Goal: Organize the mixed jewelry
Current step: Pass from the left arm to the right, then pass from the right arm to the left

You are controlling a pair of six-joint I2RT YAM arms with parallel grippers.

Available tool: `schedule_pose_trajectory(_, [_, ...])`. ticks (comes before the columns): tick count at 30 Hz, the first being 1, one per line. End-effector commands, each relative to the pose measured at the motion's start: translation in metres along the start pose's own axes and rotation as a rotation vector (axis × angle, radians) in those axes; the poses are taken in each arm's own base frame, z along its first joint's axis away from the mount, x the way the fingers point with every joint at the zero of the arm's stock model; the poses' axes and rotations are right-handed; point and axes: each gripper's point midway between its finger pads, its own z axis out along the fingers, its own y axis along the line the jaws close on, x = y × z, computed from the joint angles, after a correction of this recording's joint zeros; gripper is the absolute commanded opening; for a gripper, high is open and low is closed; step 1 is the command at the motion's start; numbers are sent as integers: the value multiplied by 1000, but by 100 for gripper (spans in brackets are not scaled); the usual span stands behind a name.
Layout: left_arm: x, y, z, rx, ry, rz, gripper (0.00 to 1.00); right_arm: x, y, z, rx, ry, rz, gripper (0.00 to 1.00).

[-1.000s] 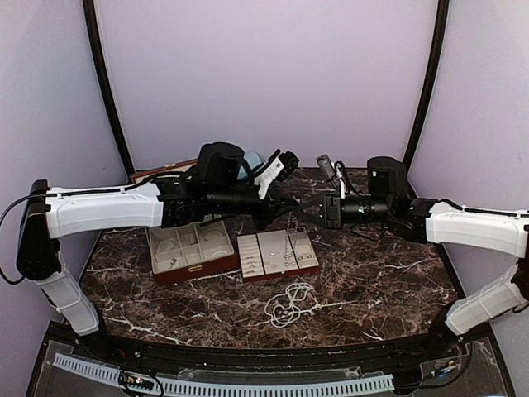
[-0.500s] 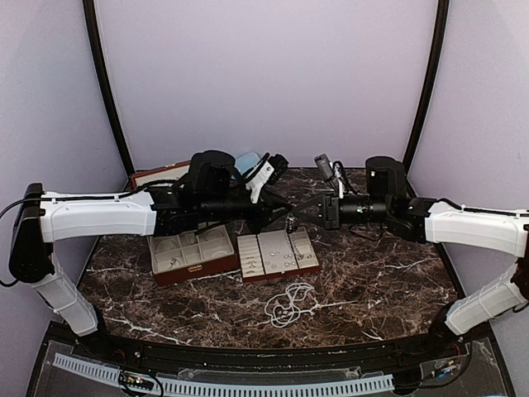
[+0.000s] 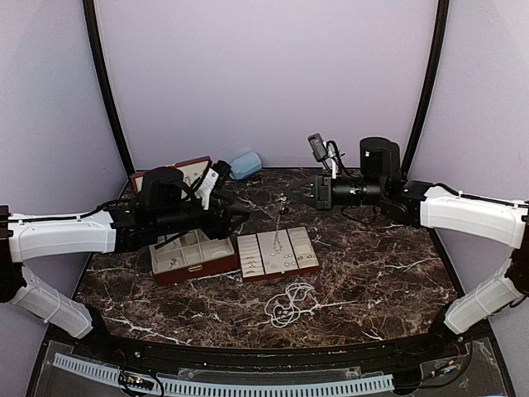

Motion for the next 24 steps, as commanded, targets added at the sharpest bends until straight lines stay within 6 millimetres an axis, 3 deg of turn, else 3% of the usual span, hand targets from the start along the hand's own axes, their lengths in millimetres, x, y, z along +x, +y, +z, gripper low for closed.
schedule_pose_trajectory(1, [-6,33,-31,-56,-41,-77,69,-13,14,10,-51,9,-25,0])
schedule_pose_trajectory(3, [-1,57,-41,-116,-23,-107,69,-14,17,16,-72,28,-27,0])
schedule_pose_trajectory(5, [-2,62,-50,-112,-36,-122,69,-16,21,23,-93,40,-32,0])
schedule_pose_trajectory(8, [-11,47,-59,-9,-97,-103,70,-18,30,31,-145,63,-37,0])
schedule_pose_trajectory(15, [-21,20,-59,168,-192,-86,67,-32,46,45,-205,67,-59,0])
schedule_pose_trajectory(24, [-19,9,-42,277,-225,-123,62,-35,66,52,-288,66,-72,0])
